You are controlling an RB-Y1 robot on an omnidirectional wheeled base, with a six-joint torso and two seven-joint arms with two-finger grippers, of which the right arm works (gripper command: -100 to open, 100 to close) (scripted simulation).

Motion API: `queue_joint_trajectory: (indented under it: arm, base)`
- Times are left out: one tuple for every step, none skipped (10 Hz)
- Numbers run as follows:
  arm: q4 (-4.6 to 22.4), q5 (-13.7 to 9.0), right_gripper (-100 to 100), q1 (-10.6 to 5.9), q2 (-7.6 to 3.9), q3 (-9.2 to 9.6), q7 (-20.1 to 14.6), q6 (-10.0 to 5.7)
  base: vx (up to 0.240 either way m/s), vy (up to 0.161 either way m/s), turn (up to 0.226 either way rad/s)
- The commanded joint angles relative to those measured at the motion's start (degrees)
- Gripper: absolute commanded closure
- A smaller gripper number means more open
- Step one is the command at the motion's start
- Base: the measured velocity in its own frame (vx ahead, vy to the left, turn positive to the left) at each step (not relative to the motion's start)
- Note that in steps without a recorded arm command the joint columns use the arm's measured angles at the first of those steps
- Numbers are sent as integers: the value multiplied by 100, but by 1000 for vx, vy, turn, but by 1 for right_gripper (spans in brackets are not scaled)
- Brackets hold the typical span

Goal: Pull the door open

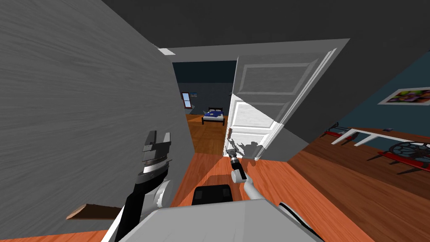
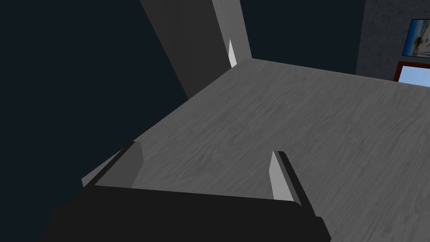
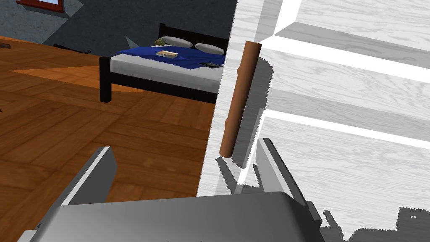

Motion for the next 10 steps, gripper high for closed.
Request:
queue_joint_trajectory:
  arm:
    - [256, -117, -100, -112, -25, 44, -196, -58]
    - [427, -192, -100, -182, -41, 76, -322, -104]
    - [598, -268, -100, -252, -56, 109, -449, -151]
    - [760, -339, -100, -318, -70, 140, -569, -195]
    - [907, -403, -100, -378, -83, 168, -677, -235]
    - [1054, -468, -100, -438, -96, 196, -786, -275]
    - [1201, -533, -100, -498, -108, 223, -895, -315]
    - [1201, -533, -100, -498, -108, 223, -895, -315]
    - [1349, -597, -100, -558, -121, 251, -1003, -355]
    - [1482, -656, -100, -612, -132, 277, -1101, -391]
  base:
    - [81, -1, 10]
    - [103, -8, 11]
    - [99, -10, 9]
    - [98, -11, 8]
    - [90, -15, 10]
    - [91, -12, 8]
    - [90, -9, 8]
    - [54, -6, 2]
    - [45, -6, 4]
    - [64, -9, 8]
